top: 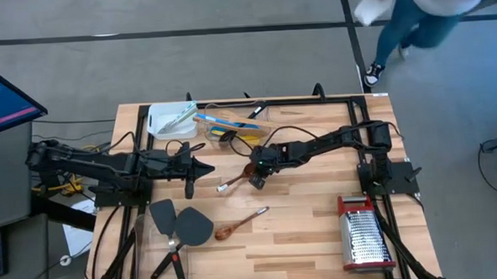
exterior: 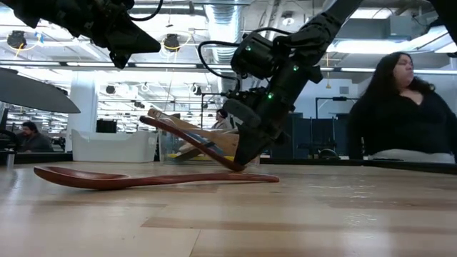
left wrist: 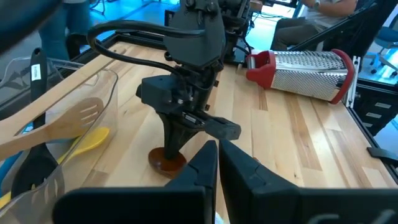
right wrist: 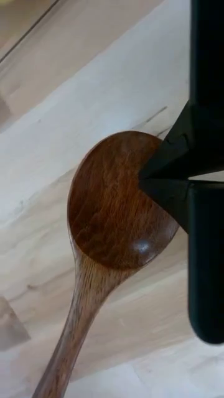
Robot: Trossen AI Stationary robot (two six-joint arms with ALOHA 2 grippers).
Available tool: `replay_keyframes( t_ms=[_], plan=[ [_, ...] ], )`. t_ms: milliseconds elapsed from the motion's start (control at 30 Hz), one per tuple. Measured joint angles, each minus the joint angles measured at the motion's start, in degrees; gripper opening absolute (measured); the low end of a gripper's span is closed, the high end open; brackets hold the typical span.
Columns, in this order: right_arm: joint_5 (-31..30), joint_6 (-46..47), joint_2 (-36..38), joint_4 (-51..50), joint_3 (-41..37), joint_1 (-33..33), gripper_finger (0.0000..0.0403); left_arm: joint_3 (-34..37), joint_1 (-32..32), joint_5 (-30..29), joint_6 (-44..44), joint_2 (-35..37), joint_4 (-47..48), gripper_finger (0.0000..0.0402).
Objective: Pick & Place Kitchen Items
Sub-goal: Put the brown serving spoon into the top transparent bin
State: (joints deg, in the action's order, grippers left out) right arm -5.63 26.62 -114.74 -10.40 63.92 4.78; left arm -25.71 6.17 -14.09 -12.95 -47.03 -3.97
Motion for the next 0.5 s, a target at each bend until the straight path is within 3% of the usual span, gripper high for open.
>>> replay_keyframes(
  t_ms=[500],
  plan=[
    [-3.9, -0.2, 0.1, -2.0, 0.1, -1.3, 0.0000, 1.3, 2.3, 0.1, -1.4, 0.0, 0.1, 0.0003]
  ],
)
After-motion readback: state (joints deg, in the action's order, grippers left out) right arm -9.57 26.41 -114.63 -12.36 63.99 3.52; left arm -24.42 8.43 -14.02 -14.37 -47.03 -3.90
